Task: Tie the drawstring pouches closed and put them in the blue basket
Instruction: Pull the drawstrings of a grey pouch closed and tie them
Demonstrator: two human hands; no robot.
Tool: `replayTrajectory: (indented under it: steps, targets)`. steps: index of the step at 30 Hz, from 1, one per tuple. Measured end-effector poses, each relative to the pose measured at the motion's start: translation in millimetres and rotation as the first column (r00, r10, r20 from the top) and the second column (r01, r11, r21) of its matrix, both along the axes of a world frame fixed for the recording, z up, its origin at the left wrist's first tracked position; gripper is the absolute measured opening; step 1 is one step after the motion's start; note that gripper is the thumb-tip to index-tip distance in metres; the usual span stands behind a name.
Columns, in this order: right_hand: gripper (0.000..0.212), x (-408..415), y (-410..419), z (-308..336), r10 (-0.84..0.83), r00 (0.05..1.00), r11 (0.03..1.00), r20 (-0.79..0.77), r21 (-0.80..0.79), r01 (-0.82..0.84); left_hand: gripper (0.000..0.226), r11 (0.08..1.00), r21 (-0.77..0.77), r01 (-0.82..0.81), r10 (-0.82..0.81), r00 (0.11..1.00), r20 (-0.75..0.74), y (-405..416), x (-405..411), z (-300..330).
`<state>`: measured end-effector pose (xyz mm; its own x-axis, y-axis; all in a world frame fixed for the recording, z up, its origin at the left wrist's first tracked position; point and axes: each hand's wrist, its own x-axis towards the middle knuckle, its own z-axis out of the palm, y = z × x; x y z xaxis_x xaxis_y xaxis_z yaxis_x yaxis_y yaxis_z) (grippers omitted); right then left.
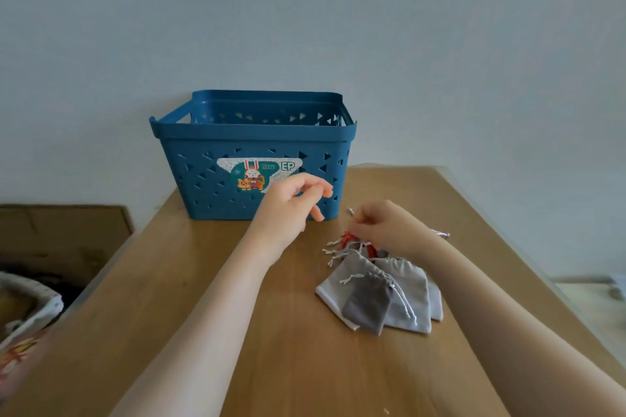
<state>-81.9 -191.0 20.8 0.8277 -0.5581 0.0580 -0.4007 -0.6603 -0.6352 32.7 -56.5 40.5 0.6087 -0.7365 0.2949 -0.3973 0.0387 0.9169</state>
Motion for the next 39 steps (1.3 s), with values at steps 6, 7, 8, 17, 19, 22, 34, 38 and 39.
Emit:
replayTrajectory:
  steps: [6,7,8,17,19,22,34,38,39]
  targets:
    - [0.011,-25.1,6.6,-30.2,-0.036,0.969,0.989,-0.245,-0.149,-0.001,0.024,0.981,0.021,0.195,-0.193,0.979,-0.071,15.2,-35.0,-13.5]
    - [0.013,-26.7,9.0,-35.3,-0.071,0.966,0.981,-0.247,-0.194,0.023,0.024,0.978,0.028,0.204,-0.202,0.976,-0.078,16.9,-38.0,-17.0]
    - [0.016,-28.1,11.8,-38.8,-0.103,0.964,0.973,-0.244,-0.226,0.047,0.024,0.977,0.034,0.209,-0.206,0.975,-0.086,18.5,-40.4,-19.5]
    - [0.018,-39.8,25.3,-63.6,-0.212,0.964,0.941,-0.159,-0.3,0.157,0.019,0.987,0.109,0.115,-0.111,0.993,-0.039,27.5,-57.4,-33.8]
    - [0.006,-41.4,27.1,-51.6,-0.199,0.98,0.934,-0.031,-0.309,0.18,0.017,0.987,0.154,0.054,-0.064,0.996,0.057,26.6,-56.0,-34.6]
    - [0.004,-36.7,35.2,-24.4,-0.118,0.981,0.948,0.154,-0.276,0.158,0.018,0.978,0.209,0.017,-0.058,0.98,0.191,19.3,-51.1,-30.6]
    - [0.013,-6.5,25.8,-6.1,-0.211,0.977,0.894,0.024,-0.4,0.202,0.024,0.994,0.105,-0.015,-0.008,0.976,0.217,-3.3,-20.3,-37.3]
    - [0.018,-6.9,16.6,-10.8,-0.164,0.978,0.91,-0.127,-0.403,0.1,0.017,0.985,0.172,-0.029,-0.024,0.954,0.298,2.4,-7.1,-38.6]
    - [0.02,-7.9,14.6,-12.1,-0.132,0.985,0.916,-0.112,-0.394,0.078,0.014,0.978,0.202,-0.053,-0.017,0.943,0.332,4.3,-3.0,-38.8]
